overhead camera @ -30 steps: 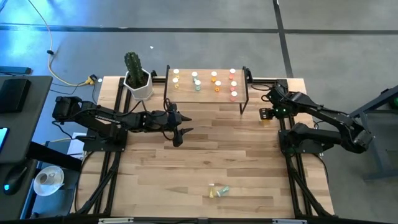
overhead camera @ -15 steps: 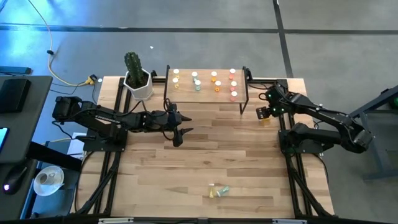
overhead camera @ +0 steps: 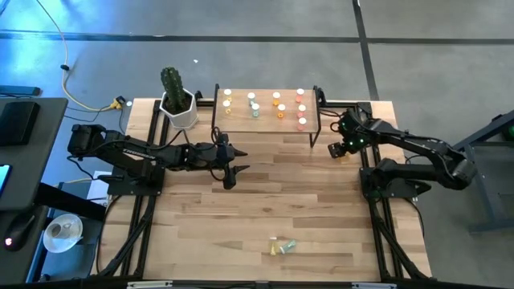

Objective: Pick and place medicine bottles onto shelf by color
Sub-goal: Put the orange pill bottle on the shelf aligned with the other orange pill bottles

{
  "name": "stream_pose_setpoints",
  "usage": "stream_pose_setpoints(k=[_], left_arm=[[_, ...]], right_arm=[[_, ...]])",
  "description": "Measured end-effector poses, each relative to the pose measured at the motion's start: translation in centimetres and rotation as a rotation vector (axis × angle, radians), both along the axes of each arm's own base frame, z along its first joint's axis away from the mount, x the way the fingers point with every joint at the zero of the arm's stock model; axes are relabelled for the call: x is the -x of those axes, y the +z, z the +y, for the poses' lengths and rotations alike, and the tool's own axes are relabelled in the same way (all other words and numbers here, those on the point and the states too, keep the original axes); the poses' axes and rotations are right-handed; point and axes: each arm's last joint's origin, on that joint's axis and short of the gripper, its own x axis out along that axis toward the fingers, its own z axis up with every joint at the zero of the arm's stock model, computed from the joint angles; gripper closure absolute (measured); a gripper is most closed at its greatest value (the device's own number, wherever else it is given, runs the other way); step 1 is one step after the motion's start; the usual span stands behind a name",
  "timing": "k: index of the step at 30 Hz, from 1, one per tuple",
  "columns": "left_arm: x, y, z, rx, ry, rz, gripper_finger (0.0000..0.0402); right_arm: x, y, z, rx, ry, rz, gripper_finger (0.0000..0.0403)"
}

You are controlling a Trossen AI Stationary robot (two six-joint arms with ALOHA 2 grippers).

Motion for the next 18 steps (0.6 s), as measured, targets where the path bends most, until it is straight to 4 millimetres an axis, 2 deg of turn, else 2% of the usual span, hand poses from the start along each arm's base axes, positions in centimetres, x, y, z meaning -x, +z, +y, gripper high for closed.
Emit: stream_pose_setpoints(k=[9, 13, 18], left_arm=[[0.0, 0.0, 0.0, -0.001, 0.000, 0.000, 0.0197], [0.0, 0.0, 0.0, 0.000, 0.001, 0.000, 0.0197], [0.0, 0.0, 0.0, 0.000, 0.001, 0.000, 0.0197]], right_arm=[[-1.2, 1.7, 0.1, 0.086, 0.114, 0.023, 0.0199], [-1.2, 2.0, 0.6, 0.077, 0.194, 0.057, 0.0199], [-1.2, 1.9, 0.6, 0.077, 0.196, 0.062, 0.0199]])
